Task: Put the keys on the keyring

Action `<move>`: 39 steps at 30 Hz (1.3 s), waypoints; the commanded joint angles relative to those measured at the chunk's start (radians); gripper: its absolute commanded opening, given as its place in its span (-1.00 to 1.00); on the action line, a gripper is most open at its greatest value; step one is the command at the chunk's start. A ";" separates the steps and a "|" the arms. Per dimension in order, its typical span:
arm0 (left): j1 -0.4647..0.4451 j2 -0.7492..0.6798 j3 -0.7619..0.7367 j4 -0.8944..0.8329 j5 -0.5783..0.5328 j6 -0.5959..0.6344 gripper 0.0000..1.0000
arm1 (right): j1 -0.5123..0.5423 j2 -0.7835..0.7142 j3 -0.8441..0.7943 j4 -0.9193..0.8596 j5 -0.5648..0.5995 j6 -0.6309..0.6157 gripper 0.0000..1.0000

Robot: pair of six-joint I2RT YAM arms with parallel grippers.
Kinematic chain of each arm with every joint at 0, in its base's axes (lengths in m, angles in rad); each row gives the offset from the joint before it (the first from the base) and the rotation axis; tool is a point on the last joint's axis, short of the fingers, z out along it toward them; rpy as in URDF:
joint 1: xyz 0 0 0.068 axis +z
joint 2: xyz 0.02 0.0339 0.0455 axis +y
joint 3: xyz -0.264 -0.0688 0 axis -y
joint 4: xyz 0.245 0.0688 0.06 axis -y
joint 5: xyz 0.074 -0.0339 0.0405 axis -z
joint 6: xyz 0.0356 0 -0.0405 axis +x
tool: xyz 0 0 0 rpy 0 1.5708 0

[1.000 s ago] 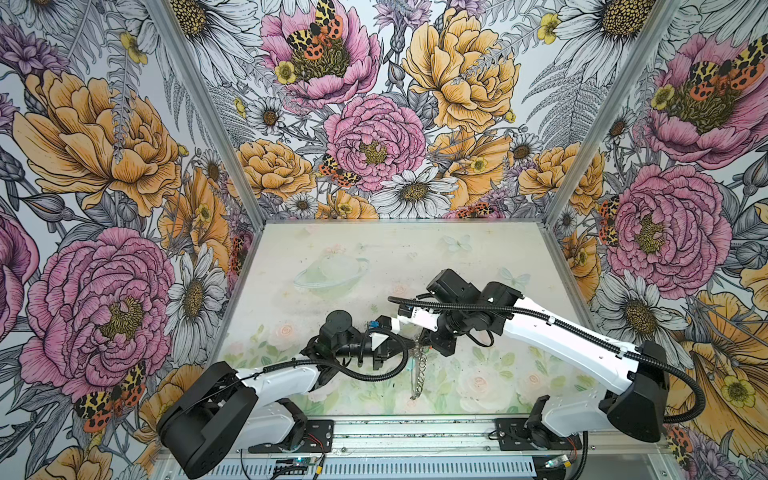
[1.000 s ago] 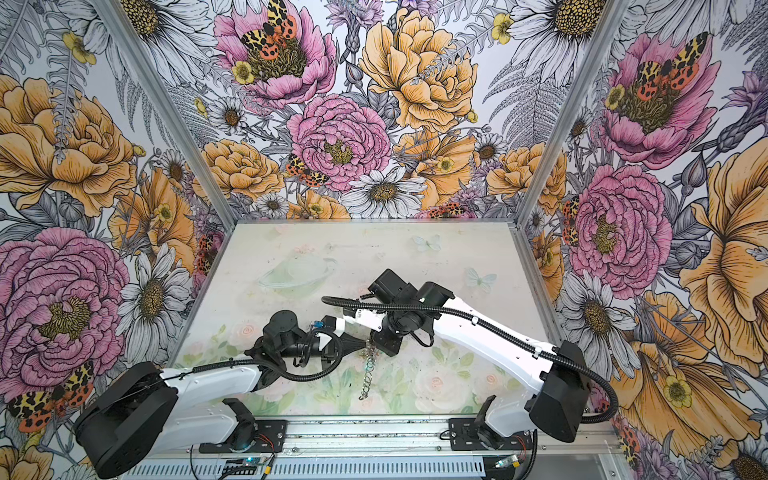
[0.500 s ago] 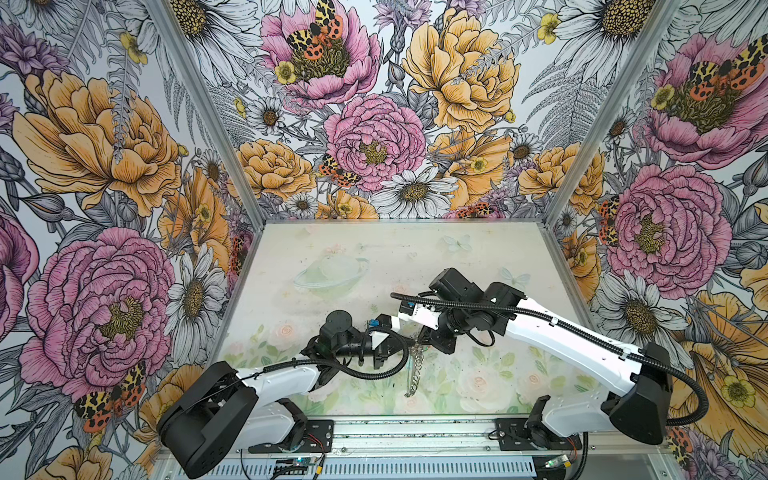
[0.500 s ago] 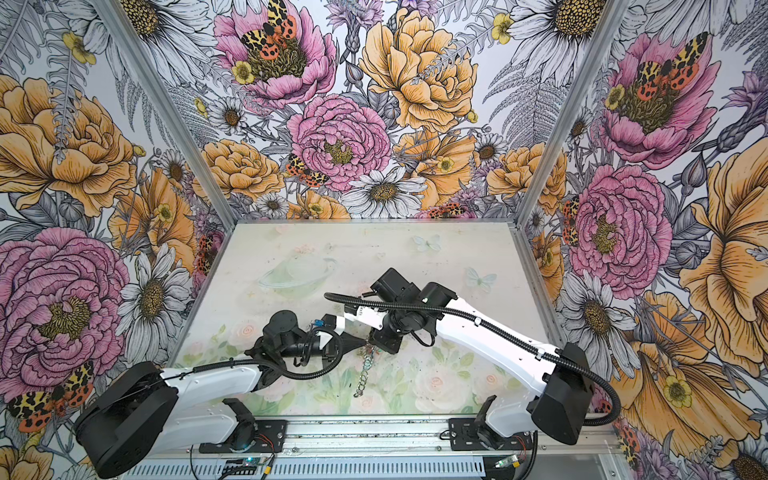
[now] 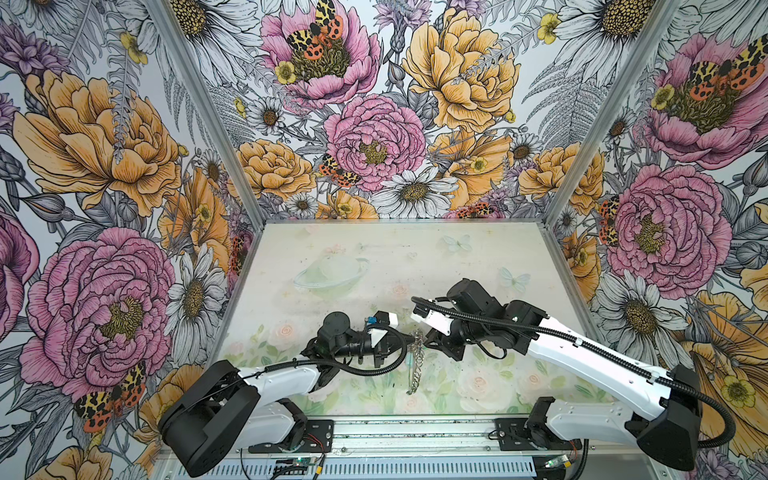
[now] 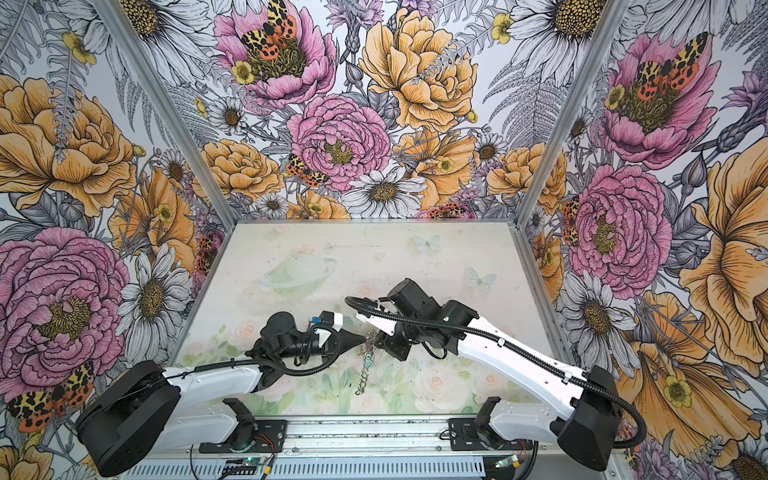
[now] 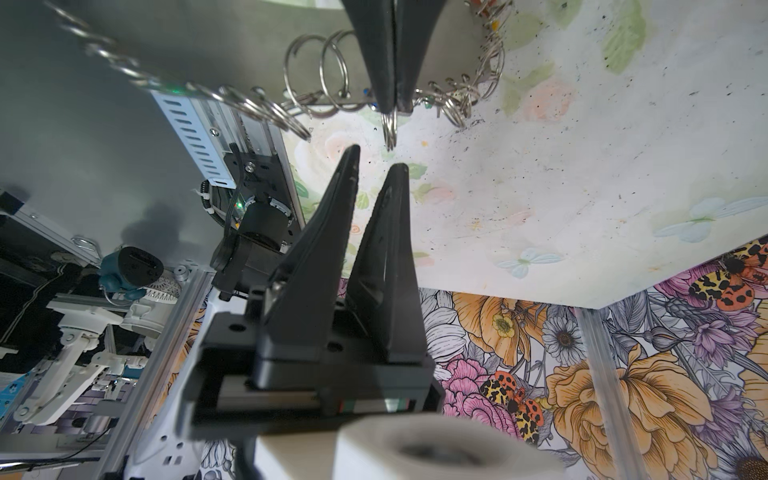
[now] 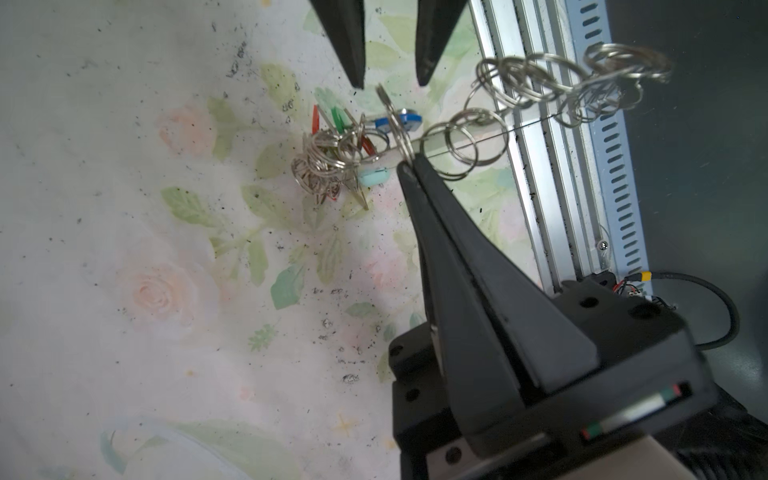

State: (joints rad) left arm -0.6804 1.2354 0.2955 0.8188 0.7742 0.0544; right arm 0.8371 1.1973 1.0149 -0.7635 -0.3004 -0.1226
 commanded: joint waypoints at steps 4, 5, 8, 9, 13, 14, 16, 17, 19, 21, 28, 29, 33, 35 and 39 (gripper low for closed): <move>0.015 0.001 -0.015 0.148 0.028 -0.042 -1.00 | -0.026 -0.053 -0.051 0.147 -0.007 0.064 -0.61; 0.015 0.005 -0.015 0.151 0.032 -0.043 -1.00 | -0.027 -0.055 -0.057 0.161 -0.011 0.068 -0.62; 0.015 0.008 -0.018 0.169 0.033 -0.050 -1.00 | -0.029 -0.060 -0.075 0.204 -0.044 0.085 -0.65; 0.015 0.009 -0.018 0.172 0.033 -0.051 -1.00 | -0.029 -0.062 -0.082 0.219 -0.058 0.095 -0.66; 0.017 0.013 -0.015 0.176 0.033 -0.054 -1.00 | -0.027 -0.058 -0.097 0.242 -0.091 0.120 -0.68; 0.018 0.013 -0.016 0.178 0.033 -0.054 -1.00 | -0.027 -0.059 -0.100 0.246 -0.090 0.123 -0.68; 0.018 0.017 -0.018 0.186 0.033 -0.054 -1.00 | -0.026 -0.062 -0.113 0.258 -0.089 0.124 -0.67; 0.018 0.020 -0.019 0.192 0.034 -0.056 -1.00 | -0.027 -0.062 -0.114 0.267 -0.086 0.128 -0.66; 0.017 0.029 -0.021 0.214 0.043 -0.066 -1.00 | -0.027 -0.058 -0.123 0.292 -0.095 0.137 -0.66; 0.018 0.038 -0.022 0.235 0.055 -0.075 -1.00 | -0.026 -0.051 -0.130 0.311 -0.088 0.144 -0.67; 0.024 0.061 -0.030 0.295 0.053 -0.096 -1.00 | -0.026 -0.049 -0.169 0.349 -0.129 0.143 -0.95; 0.024 0.061 -0.029 0.294 0.047 -0.096 -1.00 | -0.026 -0.048 -0.174 0.347 -0.142 0.142 -0.98; 0.016 0.072 -0.020 0.305 0.017 -0.095 -1.00 | -0.019 -0.040 -0.190 0.347 -0.207 0.145 -0.97; 0.009 0.085 -0.016 0.316 0.010 -0.096 -1.00 | -0.012 -0.035 -0.186 0.347 -0.207 0.147 -0.92; 0.006 0.117 -0.018 0.365 0.013 -0.117 -1.00 | -0.011 -0.051 -0.173 0.346 -0.184 0.144 -0.77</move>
State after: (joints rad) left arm -0.6640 1.3403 0.2661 1.0676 0.7895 -0.0360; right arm 0.8127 1.1584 0.8337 -0.4595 -0.4606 0.0177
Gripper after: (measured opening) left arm 0.049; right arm 0.108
